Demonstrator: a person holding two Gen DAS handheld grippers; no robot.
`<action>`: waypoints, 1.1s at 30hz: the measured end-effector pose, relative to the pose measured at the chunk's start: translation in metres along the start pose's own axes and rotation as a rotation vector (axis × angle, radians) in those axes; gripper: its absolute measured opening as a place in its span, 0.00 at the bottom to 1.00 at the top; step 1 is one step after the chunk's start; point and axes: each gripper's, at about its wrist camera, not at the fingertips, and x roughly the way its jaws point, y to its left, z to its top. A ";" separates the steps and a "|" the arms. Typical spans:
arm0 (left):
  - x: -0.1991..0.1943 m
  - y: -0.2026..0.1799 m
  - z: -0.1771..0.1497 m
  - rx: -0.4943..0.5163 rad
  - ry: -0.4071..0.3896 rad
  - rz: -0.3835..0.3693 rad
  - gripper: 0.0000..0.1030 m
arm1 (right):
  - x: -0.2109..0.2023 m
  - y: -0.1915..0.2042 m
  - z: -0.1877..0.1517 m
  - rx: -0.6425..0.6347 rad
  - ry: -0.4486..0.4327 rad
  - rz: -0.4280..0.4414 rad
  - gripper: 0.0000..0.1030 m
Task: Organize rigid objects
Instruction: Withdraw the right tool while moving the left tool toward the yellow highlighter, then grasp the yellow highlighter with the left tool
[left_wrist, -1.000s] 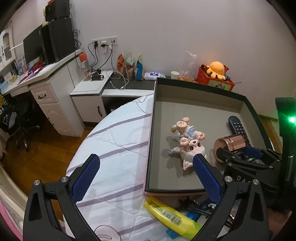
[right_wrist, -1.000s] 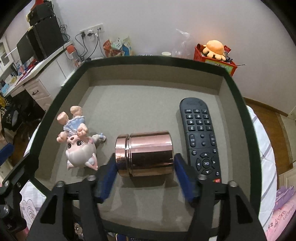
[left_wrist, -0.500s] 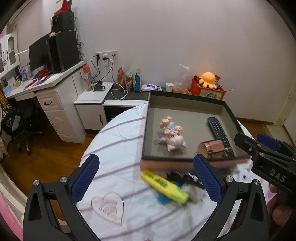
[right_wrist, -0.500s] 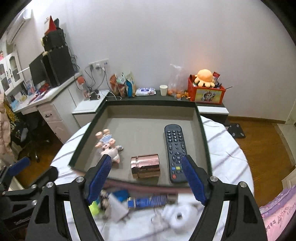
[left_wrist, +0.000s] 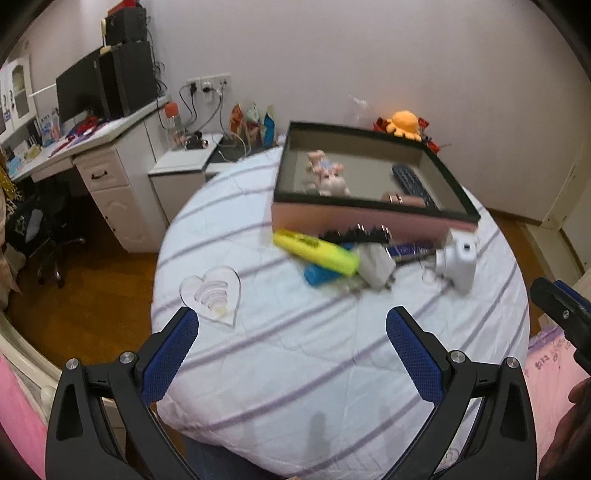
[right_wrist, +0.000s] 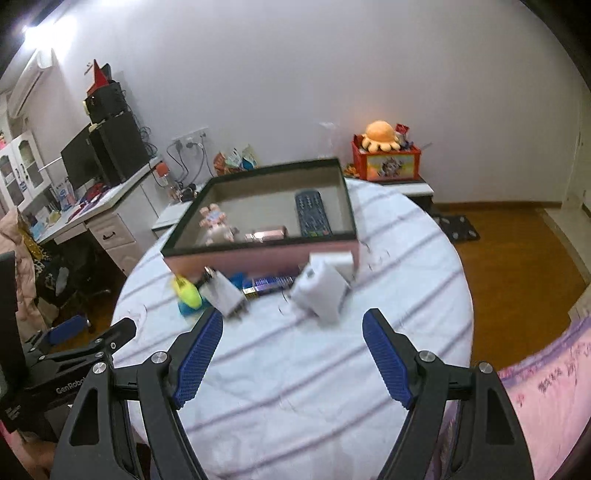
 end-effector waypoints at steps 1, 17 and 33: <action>0.000 -0.003 -0.001 0.008 -0.001 0.006 1.00 | 0.000 -0.002 -0.001 0.003 0.006 0.001 0.77; 0.091 -0.004 0.044 -0.073 0.068 0.050 1.00 | 0.031 0.008 -0.001 -0.027 0.058 0.018 0.77; 0.136 0.009 0.040 -0.096 0.164 -0.042 0.82 | 0.068 0.016 0.009 -0.045 0.120 0.034 0.77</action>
